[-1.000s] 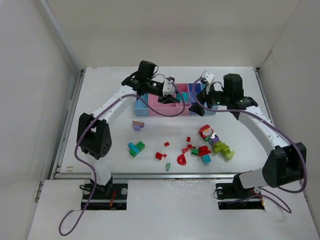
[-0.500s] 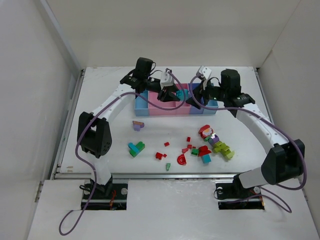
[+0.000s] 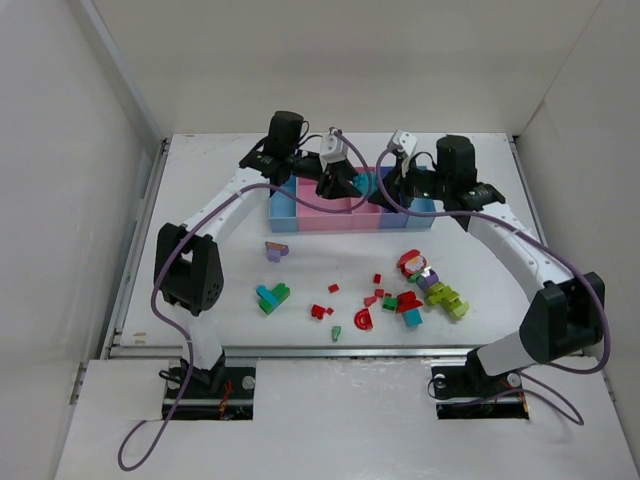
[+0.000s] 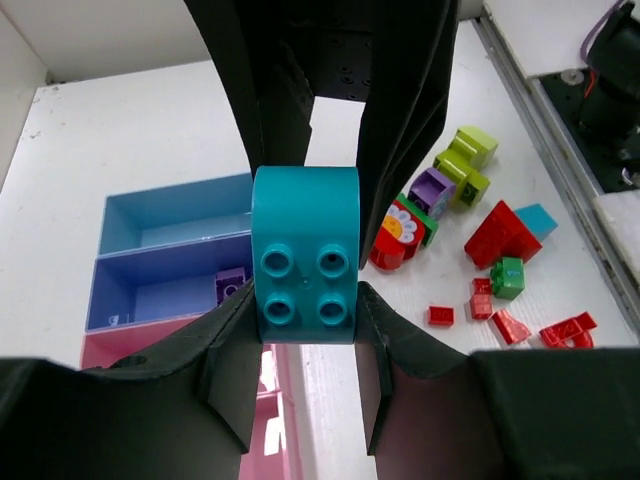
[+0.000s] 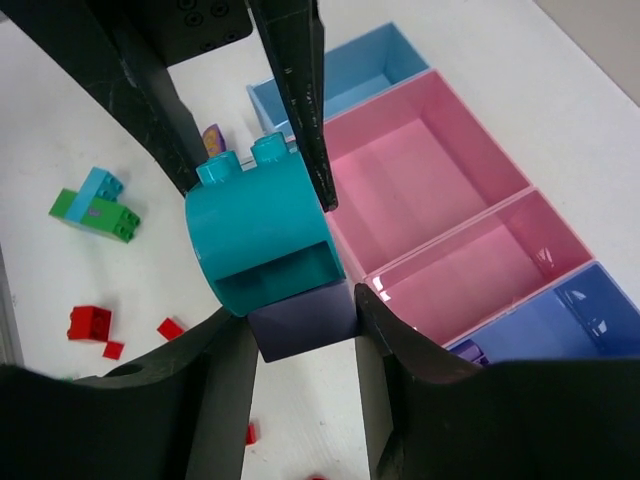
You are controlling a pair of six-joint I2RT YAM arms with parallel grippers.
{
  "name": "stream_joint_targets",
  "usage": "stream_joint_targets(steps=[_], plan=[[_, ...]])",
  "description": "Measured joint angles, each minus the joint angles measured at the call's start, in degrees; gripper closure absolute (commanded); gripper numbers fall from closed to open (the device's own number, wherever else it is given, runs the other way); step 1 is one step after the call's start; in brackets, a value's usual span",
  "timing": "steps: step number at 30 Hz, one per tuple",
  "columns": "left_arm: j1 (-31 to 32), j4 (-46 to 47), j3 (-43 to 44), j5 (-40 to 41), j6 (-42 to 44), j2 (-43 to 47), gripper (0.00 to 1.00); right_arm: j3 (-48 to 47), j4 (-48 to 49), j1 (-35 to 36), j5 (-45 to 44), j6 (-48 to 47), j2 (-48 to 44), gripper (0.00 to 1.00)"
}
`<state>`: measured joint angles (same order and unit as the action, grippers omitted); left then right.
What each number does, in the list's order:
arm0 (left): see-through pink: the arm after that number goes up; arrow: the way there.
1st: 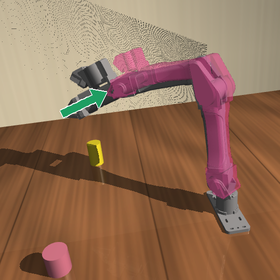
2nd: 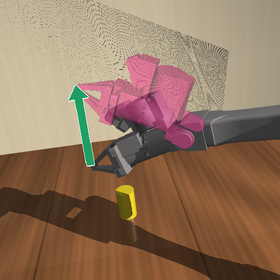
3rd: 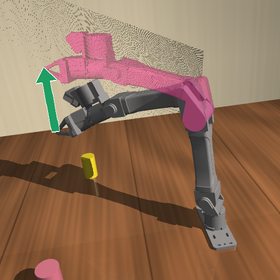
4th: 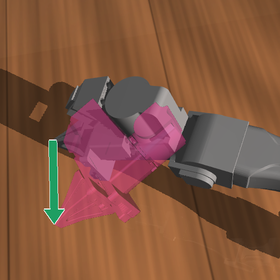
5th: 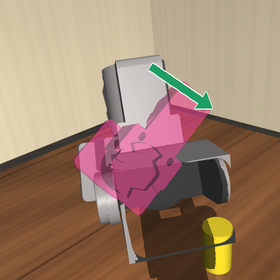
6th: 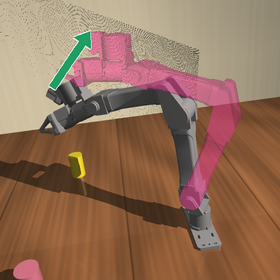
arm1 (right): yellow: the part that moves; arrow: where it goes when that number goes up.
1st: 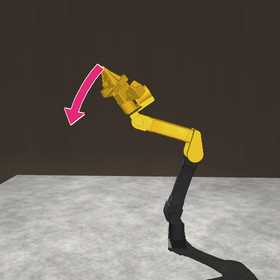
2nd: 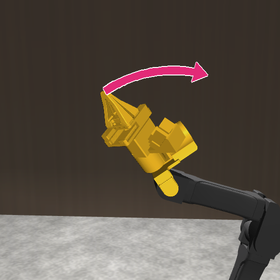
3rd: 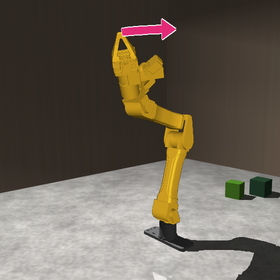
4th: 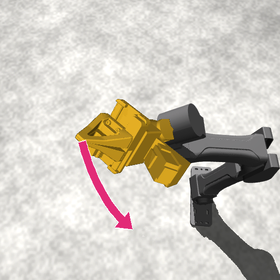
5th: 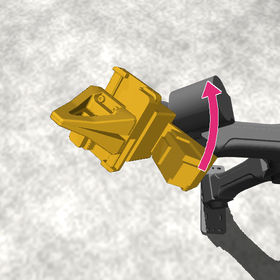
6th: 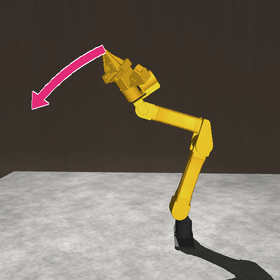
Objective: Sort the legos into containers by color
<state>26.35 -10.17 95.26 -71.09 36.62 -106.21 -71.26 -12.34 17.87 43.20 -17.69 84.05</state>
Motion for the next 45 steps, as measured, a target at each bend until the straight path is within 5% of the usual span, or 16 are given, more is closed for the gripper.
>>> stream_joint_targets(steps=[8, 14, 23, 26, 32, 40, 45], plan=[[-3.0, 21.3, -8.3, 8.7, -25.2, 0.1, 1.0, 2.3, 1.9, -7.5, -6.1, 7.1, 3.4, 1.0], [-3.1, 22.1, -8.2, 25.8, -27.5, 0.2, 1.0, 0.0, 2.0, -9.6, -15.5, 15.6, 12.9, 1.0], [-0.2, 20.8, -8.2, 34.0, -25.6, 0.2, 1.0, -4.2, 2.2, -9.6, -20.5, 21.3, 18.8, 0.65], [0.1, 20.3, -8.2, 34.7, -25.0, 0.2, 1.0, -4.8, 2.1, -9.5, -20.0, 22.3, 19.2, 0.37], [0.6, 19.6, -6.1, 35.6, -23.4, -0.9, 1.0, -7.0, 1.0, -9.5, -19.2, 22.7, 20.5, 0.15], [2.6, 19.8, 0.3, 35.8, -22.1, -7.3, 1.0, -8.1, -1.5, -10.4, -22.1, 26.1, 18.1, 0.1], [5.7, 22.8, 7.9, 35.9, -26.2, -16.0, 1.0, -4.0, -2.8, -15.9, -32.7, 33.3, 6.1, 0.05]])
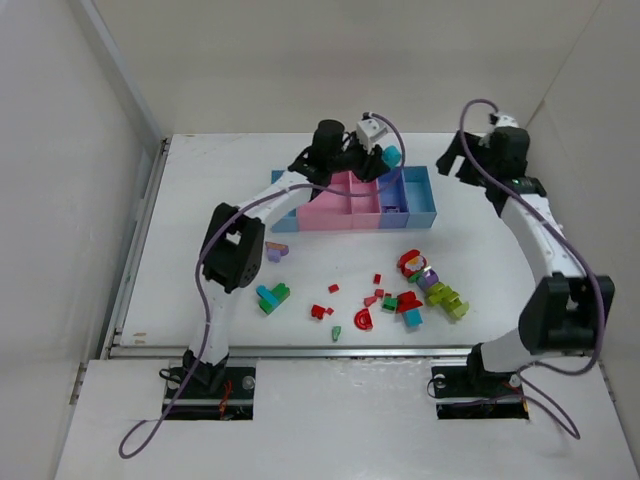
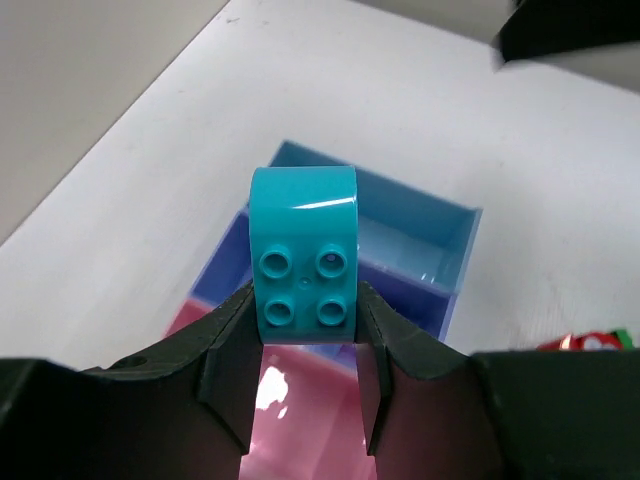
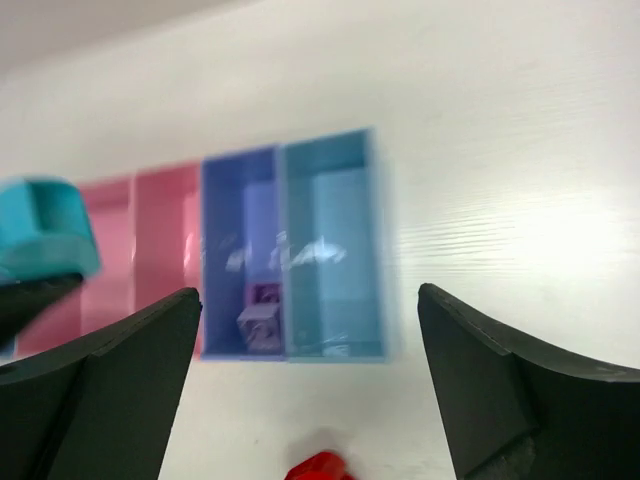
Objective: Sort the legos into containers by color
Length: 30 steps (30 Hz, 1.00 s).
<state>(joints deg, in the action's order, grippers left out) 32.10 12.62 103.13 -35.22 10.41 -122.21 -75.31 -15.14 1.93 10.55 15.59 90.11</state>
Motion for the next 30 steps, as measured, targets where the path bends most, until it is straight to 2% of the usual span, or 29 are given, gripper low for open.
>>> stream_joint_targets(steps=[3, 6, 11, 14, 16, 17, 19, 20, 21, 23, 25, 27, 30], plan=[[1.8, 4.2, 3.7, -0.1, -6.1, -5.6, 1.0, 3.3, -0.1, -3.1, -7.0, 3.0, -9.0, 0.03], [3.3, 10.4, 6.0, -1.0, -15.6, -10.9, 1.0, 7.0, -0.1, -2.9, -12.8, 4.9, -17.0, 0.0], [5.5, 16.7, 9.2, 0.3, -27.3, -17.3, 1.0, 11.0, -1.2, -2.5, -17.3, 5.8, -21.6, 0.0], [6.7, 18.8, 9.2, 2.8, -31.1, -18.5, 0.91, 12.7, -2.8, -2.5, -19.1, 6.1, -22.5, 0.0], [7.5, 19.5, 9.2, 4.5, -32.4, -18.6, 0.84, 13.5, -3.7, -2.5, -19.6, 6.2, -22.6, 0.0], [7.7, 19.9, 9.2, 5.0, -32.7, -18.6, 0.77, 13.7, -4.2, -2.5, -19.7, 6.3, -22.6, 0.0], [8.3, 21.2, 9.2, 5.9, -32.8, -18.6, 0.72, 13.9, -4.6, -2.5, -19.8, 6.2, -22.6, 0.0], [8.6, 21.7, 9.2, 6.2, -32.8, -18.6, 0.68, 13.9, -4.8, -2.5, -19.8, 6.1, -22.7, 0.0], [8.9, 21.9, 9.2, 6.5, -32.5, -18.6, 0.58, 13.9, -5.1, -2.5, -19.8, 6.0, -22.6, 0.0], [9.3, 22.3, 9.0, 6.8, -31.9, -18.6, 0.51, 14.0, -5.4, -2.5, -19.8, 5.8, -22.7, 0.0], [9.6, 22.8, 8.5, 6.9, -31.5, -18.6, 0.5, 14.0, -5.5, -2.5, -19.8, 5.6, -22.6, 0.0], [9.7, 23.4, 7.2, 7.0, -31.2, -18.6, 0.57, 14.0, -5.5, -2.5, -19.8, 5.2, -22.6, 0.0], [9.4, 23.5, 4.8, 7.1, -31.1, -18.6, 0.57, 14.0, -5.6, -2.5, -19.8, 4.9, -22.6, 0.0]])
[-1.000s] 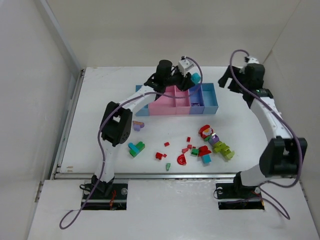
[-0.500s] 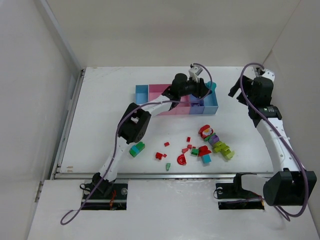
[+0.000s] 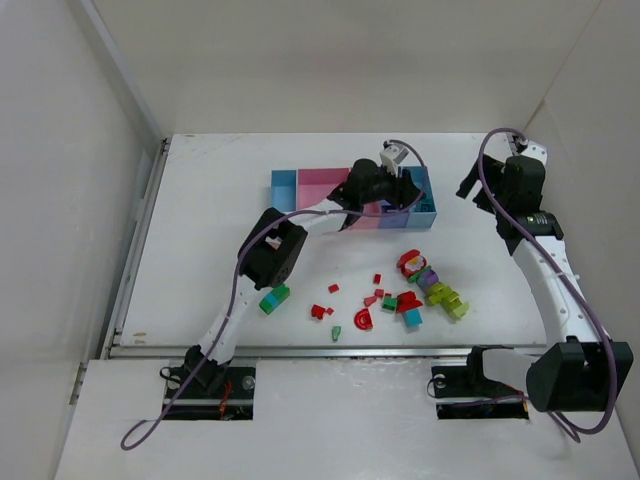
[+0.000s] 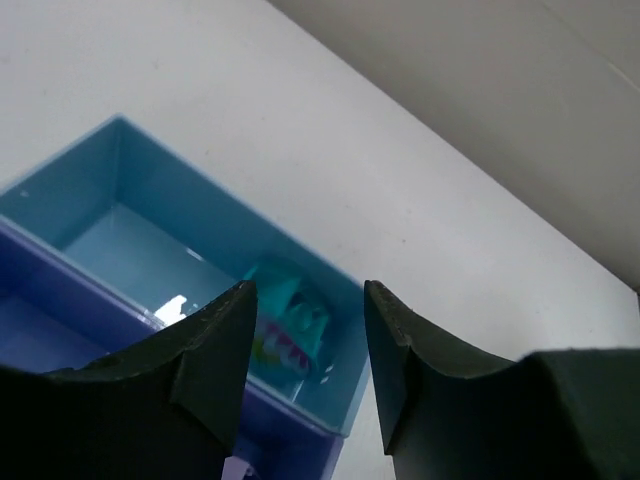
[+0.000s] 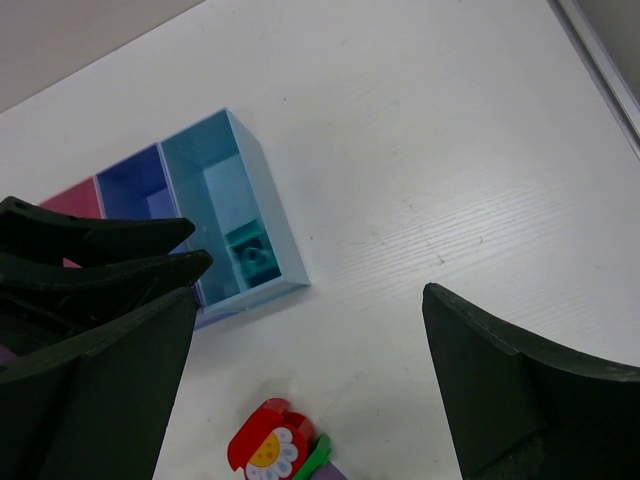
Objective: Sort the legos into containers by color
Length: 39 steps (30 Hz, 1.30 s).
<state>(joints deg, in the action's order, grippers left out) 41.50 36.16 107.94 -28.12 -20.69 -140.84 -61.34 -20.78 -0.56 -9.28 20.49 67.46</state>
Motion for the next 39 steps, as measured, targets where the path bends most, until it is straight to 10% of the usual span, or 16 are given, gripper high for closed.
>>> stream_joint_targets(steps=[15, 27, 39], plan=[[-2.6, -2.7, -12.0, -8.9, 15.4, 14.5, 0.51, 0.0, 1.2, 0.2, 6.2, -6.2, -2.0, 0.0], [-22.8, -47.0, -30.9, -15.7, 72.1, 54.9, 0.48, -2.3, 5.3, 21.7, 11.4, -15.8, 10.0, 0.0], [-31.2, -70.1, -45.0, -6.8, 112.9, 49.6, 0.54, -7.7, 7.1, 35.3, 19.1, -22.6, 16.9, 0.0]])
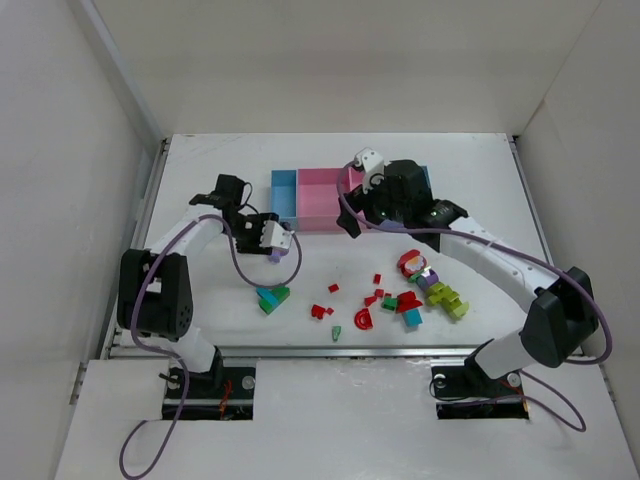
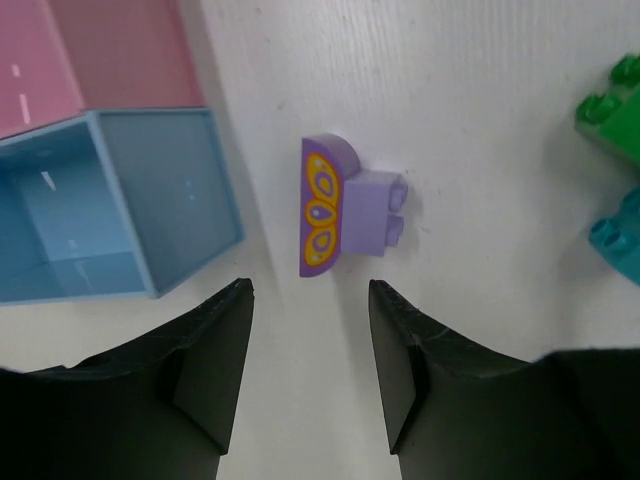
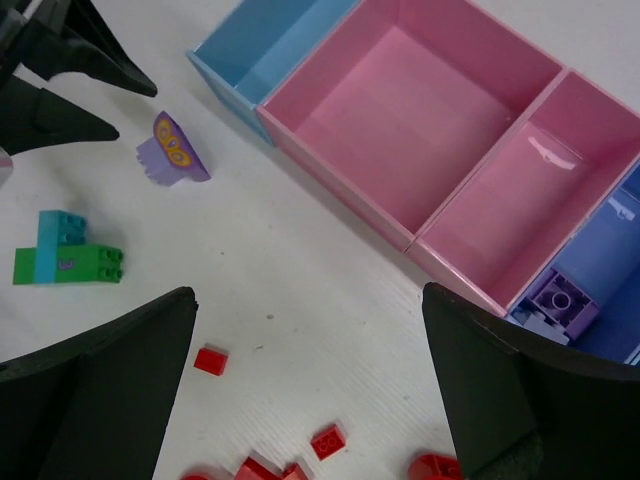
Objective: Sort the legos into containers by color
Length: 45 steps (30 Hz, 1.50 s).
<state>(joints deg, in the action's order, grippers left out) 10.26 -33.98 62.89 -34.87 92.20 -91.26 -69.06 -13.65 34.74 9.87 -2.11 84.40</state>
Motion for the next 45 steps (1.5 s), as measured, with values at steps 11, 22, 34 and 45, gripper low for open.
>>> stream_joint_targets(steps=[11, 22, 34, 45], plan=[[-1.6, -3.1, 0.0, 3.5, 17.9, -5.5, 0.54, -0.3, 0.9, 2.5, -1.6, 1.6, 0.0, 0.0], [-0.5, -2.2, 0.0, 3.2, 20.4, -8.7, 0.54, -0.3, 0.9, 3.2, -2.4, 3.2, 0.0, 0.0], [2.0, -1.7, 1.4, 1.5, 18.3, -10.1, 0.86, -0.3, 0.9, 3.2, -2.4, 3.4, 0.7, 0.0], [2.4, -2.8, 1.9, 0.2, 15.4, -10.1, 1.0, -0.3, 0.8, 3.2, -2.4, 3.2, 1.5, 0.0]])
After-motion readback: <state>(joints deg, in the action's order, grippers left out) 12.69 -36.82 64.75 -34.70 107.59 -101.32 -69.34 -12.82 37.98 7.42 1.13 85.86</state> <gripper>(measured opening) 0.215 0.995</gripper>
